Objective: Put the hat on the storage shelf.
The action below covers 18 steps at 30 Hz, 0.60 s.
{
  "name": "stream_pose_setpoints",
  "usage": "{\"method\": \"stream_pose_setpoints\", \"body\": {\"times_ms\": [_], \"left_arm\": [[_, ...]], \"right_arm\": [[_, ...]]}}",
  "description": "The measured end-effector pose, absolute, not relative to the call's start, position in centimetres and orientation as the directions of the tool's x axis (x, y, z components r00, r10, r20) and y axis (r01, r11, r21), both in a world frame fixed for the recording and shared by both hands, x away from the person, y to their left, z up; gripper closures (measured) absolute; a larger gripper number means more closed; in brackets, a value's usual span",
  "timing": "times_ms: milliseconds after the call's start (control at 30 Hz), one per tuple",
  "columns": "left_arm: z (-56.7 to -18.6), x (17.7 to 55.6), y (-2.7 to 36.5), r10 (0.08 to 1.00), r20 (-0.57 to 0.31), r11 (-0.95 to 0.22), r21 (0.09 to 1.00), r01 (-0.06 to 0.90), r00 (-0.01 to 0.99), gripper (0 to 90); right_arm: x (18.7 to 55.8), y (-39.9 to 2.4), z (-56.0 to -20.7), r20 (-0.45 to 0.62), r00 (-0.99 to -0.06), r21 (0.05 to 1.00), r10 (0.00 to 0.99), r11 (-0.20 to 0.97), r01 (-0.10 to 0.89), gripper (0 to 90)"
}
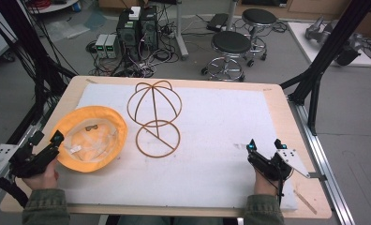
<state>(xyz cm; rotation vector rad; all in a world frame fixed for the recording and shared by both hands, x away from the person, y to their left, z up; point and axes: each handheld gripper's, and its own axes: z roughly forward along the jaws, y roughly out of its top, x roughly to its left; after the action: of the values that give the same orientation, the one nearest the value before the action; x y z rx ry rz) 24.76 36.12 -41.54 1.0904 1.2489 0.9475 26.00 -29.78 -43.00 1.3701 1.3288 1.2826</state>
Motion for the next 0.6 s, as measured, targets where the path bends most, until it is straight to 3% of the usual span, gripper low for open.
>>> {"method": "stream_pose_setpoints", "body": {"times_ms": [400,600], "left_arm": [[-41.69,25.74,36.03,0.968,-0.241,0.232,0.965,0.121,0.069,27.3],[-41.75,25.90,36.19,0.957,-0.275,0.259,0.954,0.153,0.093,33.1]], "right_arm": [[26.15,-29.72,-43.05,0.126,-0.087,0.980,0.988,-0.111,0.163,7.9],[26.16,-29.72,-43.05,0.128,-0.089,0.980,0.988,-0.112,0.163,7.9]]}}
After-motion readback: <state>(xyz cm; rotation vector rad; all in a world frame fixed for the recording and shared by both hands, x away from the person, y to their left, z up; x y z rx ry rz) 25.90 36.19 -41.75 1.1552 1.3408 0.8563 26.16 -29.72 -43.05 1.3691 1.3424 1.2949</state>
